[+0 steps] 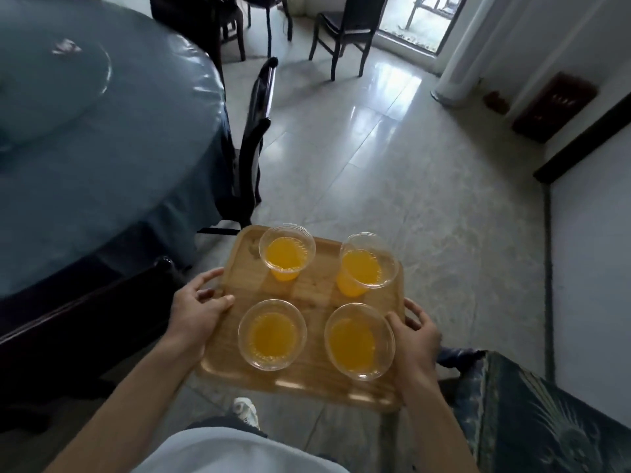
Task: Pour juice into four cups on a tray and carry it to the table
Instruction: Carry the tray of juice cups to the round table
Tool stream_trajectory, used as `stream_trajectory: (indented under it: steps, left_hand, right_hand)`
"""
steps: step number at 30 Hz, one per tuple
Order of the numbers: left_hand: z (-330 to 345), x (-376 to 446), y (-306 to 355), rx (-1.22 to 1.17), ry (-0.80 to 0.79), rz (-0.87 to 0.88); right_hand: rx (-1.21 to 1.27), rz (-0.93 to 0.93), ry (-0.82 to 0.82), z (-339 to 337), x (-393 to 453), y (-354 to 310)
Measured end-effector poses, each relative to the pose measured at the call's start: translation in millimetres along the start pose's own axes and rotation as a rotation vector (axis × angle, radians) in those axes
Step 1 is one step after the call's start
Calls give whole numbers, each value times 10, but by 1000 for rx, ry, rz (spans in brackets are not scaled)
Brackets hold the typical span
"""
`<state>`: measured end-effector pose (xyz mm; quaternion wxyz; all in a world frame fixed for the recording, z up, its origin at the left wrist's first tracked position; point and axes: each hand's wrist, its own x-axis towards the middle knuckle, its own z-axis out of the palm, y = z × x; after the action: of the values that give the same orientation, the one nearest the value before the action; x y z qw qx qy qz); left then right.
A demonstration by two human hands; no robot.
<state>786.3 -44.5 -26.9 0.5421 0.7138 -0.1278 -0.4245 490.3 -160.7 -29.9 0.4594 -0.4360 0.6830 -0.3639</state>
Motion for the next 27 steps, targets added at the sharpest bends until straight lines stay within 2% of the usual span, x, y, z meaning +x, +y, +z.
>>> stream_trajectory:
  steps: [11,22,27]
  left_hand:
    - [-469,594,515,-75,208,-7]
    - [-580,1451,977,-191,530,-61]
    - [-498,1929,1182,-292,687,-90]
  right_hand:
    - [-87,-97,-196,1104,539,-780]
    - [-109,-177,-483,2532,1544,-1473]
    - [-186,-272,-587,3193,2052,-1906]
